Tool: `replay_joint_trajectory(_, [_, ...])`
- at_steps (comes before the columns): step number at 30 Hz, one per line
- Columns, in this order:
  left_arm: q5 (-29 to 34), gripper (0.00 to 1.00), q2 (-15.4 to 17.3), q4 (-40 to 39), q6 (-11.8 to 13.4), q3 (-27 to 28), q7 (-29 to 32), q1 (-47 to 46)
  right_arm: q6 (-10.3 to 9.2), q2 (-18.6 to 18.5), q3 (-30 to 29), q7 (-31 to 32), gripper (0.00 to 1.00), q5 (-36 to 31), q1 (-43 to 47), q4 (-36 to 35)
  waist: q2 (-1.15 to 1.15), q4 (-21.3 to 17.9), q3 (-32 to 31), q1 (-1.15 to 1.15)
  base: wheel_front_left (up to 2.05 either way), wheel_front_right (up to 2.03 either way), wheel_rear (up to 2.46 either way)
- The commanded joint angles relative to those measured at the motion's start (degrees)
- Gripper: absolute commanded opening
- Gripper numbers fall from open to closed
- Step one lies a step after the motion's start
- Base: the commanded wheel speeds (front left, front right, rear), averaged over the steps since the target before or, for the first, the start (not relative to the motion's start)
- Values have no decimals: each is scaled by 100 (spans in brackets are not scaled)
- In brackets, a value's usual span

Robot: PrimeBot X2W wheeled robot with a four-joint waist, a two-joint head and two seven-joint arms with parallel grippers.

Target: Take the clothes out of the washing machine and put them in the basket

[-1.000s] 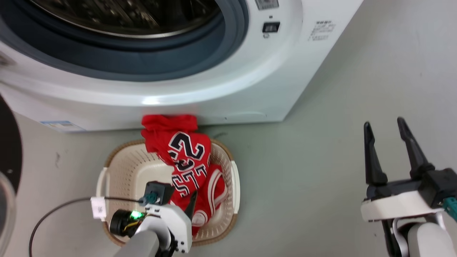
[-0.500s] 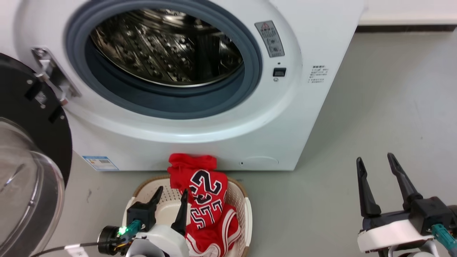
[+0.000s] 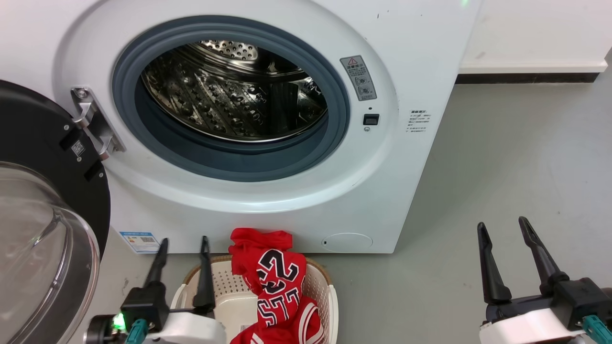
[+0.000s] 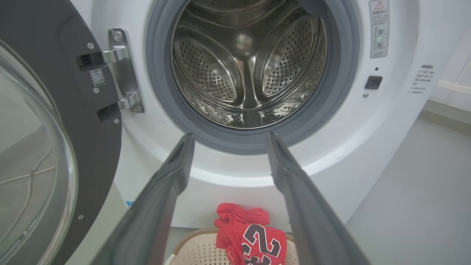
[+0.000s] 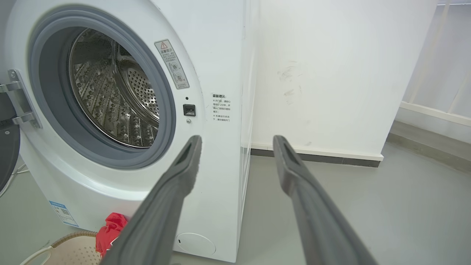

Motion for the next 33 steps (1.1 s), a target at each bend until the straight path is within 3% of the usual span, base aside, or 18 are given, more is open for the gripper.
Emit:
replay_joint_trajectory(1, [109, 100, -10, -109, 33, 73, -14, 86, -4, 4, 0, -13, 100, 18, 81, -40, 0, -15, -30, 1, 0, 0, 0])
replay_joint_trajectory(11, [494, 100, -140, -576, 25, 370, -14, 491, -4, 5, -14, -13, 100, 90, 301, -197, 0, -70, -171, 1, 0, 0, 0])
replay_joint_trajectory(32, [636, 100, -208, -489, -57, 488, -15, 551, -4, 5, 29, -13, 100, 143, 383, -187, 0, -108, -218, 1, 0, 0, 0])
replay_joint_trajectory(33, [625, 0, -199, -490, -58, 468, 0, 512, 0, -1, 21, 0, 0, 107, 308, -192, 0, -108, -218, 1, 0, 0, 0])
